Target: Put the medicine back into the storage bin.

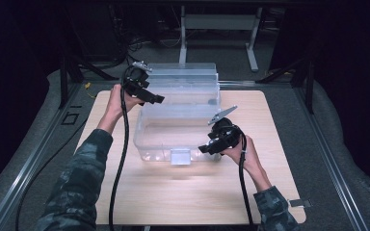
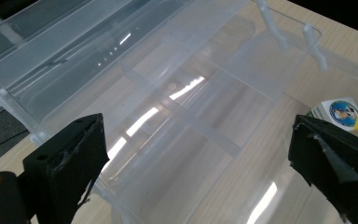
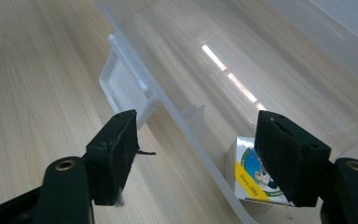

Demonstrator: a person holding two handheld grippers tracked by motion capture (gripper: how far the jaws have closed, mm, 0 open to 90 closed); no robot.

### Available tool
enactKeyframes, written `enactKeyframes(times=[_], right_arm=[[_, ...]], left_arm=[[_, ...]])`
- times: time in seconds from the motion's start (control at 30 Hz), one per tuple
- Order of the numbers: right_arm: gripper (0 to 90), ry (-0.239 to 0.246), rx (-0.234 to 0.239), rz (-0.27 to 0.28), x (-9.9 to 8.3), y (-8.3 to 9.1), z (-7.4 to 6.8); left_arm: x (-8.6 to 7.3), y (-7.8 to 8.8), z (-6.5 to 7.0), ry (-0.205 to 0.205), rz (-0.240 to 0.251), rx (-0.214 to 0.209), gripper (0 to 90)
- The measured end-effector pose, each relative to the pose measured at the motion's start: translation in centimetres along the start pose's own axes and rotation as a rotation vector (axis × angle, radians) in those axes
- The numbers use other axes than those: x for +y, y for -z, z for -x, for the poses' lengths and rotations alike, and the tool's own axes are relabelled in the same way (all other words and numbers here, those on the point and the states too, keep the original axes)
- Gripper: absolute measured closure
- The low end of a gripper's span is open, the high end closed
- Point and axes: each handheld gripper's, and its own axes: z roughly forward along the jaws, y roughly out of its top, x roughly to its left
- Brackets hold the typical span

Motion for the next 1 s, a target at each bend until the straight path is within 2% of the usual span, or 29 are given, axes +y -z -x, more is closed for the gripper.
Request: enactKeyframes(times=[0.2, 0.3, 0.33, 0.37, 0.43, 0.47, 0.53, 0.63, 0.67, 0.83, 1.0], right_arm=[[31.0, 0.007, 0.001, -0.006, 0.1, -0.2, 0.0], [31.5, 0.006, 0.007, -0.006, 0.1, -0.2, 0.1], [31.6, 0.006, 0.010, -0.003, 0.0, -0.2, 0.0], [32.0, 0.007, 0.007, -0.004, 0.0, -0.2, 0.0], [32.4, 0.007, 0.008, -0.006, 0.0, -0.2, 0.1], [33.2, 0.006, 0.007, -0.008, 0.0, -0.2, 0.1], [33.4, 0.006, 0.003, -0.012, 0.0, -0.3, 0.1], [34.2, 0.004, 0.004, -0.011, -0.2, -0.5, 0.2], [34.6, 0.008, 0.006, -0.013, -0.2, -0.7, 0.1], [35.9, 0.003, 0.005, -0.014, -0.4, -0.8, 0.1], [37.3, 0.005, 0.005, -0.021, -0.5, -1.2, 0.0]], left_arm=[[1.0, -1.2, -1.0, -0.003, -0.010, 0.013, 7.2], [1.4, -1.8, -1.6, 0.003, 0.009, 0.010, 9.3], [1.5, -2.2, -1.7, -0.002, 0.001, 0.016, 10.6], [1.6, -2.7, -1.9, 0.006, -0.014, 0.001, 11.9], [1.8, -3.7, -2.1, -0.002, -0.034, 0.011, 13.1], [2.0, -4.4, -2.4, 0.005, -0.041, -0.002, 14.7], [2.2, -4.9, -2.5, 0.013, -0.040, 0.006, 15.1], [2.4, -6.1, -2.5, -0.010, -0.066, 0.019, 19.5], [2.4, -6.6, -2.5, -0.013, -0.064, 0.023, 24.4], [2.2, -7.5, -2.7, -0.011, -0.064, 0.035, 33.8], [1.9, -8.1, -3.2, 0.002, -0.060, 0.036, 39.3]])
